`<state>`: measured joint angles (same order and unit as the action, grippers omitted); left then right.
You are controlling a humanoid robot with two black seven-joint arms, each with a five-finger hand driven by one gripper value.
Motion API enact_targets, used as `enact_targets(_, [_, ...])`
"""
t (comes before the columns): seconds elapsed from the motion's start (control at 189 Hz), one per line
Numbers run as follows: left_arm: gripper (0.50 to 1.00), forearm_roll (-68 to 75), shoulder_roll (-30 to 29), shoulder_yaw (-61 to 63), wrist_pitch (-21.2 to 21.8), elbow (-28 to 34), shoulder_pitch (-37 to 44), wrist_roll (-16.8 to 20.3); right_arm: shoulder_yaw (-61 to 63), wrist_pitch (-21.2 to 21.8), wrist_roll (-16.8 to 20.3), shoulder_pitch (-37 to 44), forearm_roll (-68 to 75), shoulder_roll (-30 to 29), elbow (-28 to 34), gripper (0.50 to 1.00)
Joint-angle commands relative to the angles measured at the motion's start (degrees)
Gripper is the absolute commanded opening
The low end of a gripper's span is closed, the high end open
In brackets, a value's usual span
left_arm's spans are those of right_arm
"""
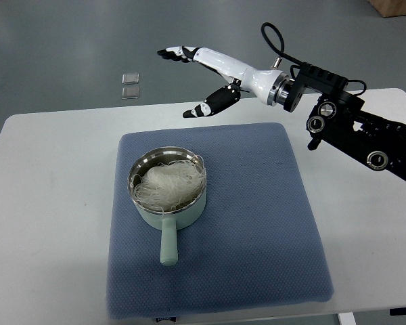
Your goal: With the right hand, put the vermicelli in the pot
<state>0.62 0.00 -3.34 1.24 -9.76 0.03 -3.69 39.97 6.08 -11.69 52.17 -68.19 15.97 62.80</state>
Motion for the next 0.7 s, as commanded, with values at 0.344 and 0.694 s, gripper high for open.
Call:
enact_targets(0.344, [1.000, 0.00, 0.00, 0.00, -0.01, 0.00, -0.03, 0.00, 12.86, -4.85, 7.65, -15.43, 31.63, -0.76, -9.54, 0.913])
enact_targets(0.694, [1.000, 0.00, 0.00, 0.00, -0.01, 0.00, -0.03, 0.00, 15.32, -5.29, 6.60, -18.77, 39.98, -1.03, -10.16, 0.917])
